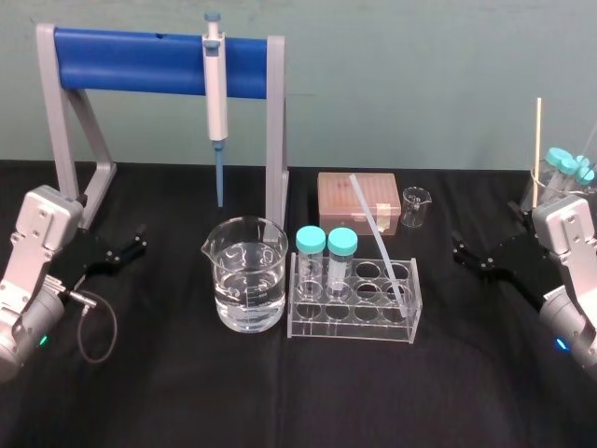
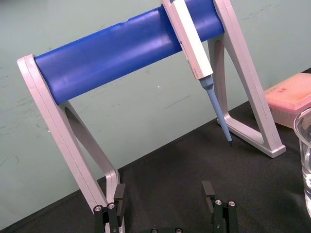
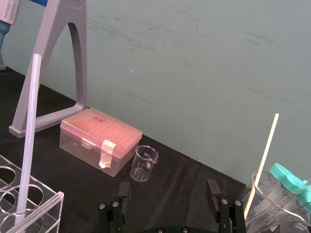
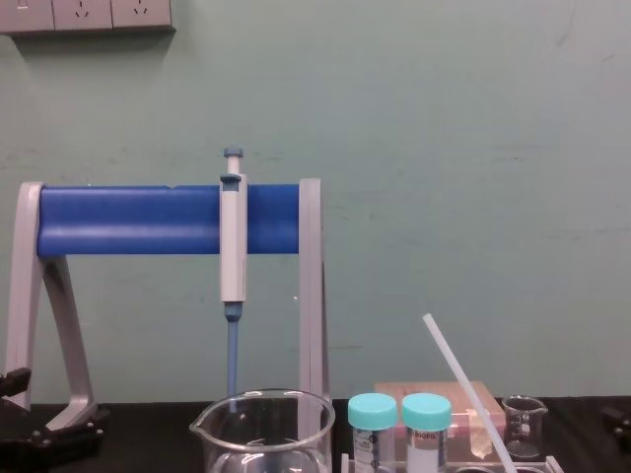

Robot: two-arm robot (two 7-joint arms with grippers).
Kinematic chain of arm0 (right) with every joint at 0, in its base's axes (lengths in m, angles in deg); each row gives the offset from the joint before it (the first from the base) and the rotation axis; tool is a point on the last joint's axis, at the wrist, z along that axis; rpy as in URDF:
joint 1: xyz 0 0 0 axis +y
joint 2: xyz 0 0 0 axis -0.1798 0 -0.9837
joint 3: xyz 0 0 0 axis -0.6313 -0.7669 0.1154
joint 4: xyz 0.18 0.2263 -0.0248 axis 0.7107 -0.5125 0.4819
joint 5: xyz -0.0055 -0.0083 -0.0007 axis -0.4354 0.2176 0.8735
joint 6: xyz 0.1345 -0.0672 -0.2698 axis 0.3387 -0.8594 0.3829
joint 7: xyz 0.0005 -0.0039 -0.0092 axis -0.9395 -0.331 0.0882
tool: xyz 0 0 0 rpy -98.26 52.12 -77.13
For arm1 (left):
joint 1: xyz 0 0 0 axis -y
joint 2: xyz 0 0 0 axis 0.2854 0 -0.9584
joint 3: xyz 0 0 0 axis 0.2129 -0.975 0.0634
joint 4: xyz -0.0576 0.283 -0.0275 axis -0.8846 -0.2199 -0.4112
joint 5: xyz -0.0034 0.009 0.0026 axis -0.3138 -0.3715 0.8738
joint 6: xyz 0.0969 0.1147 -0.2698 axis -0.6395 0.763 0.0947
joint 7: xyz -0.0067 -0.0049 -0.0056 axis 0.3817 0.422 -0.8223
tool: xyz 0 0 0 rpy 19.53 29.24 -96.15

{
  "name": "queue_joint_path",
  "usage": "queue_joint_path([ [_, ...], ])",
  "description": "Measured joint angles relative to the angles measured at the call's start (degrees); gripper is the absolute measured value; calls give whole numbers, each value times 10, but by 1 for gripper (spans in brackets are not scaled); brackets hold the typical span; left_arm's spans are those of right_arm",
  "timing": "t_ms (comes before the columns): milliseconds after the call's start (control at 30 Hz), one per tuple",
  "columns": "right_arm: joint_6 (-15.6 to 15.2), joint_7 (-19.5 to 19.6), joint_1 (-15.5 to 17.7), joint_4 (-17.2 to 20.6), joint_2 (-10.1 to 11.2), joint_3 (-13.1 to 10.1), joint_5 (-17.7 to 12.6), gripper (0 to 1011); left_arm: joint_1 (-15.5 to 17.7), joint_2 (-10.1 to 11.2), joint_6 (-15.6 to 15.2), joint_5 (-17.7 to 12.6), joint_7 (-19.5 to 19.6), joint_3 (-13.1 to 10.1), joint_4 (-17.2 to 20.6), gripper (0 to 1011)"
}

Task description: Pick up the stirring rod with one hand, then place it down.

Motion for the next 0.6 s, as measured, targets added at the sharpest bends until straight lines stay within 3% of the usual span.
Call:
queue_joint_path([
  [600,0,0,0,0,0,0,0,1002,0,0,0,0,0,0,0,1000],
])
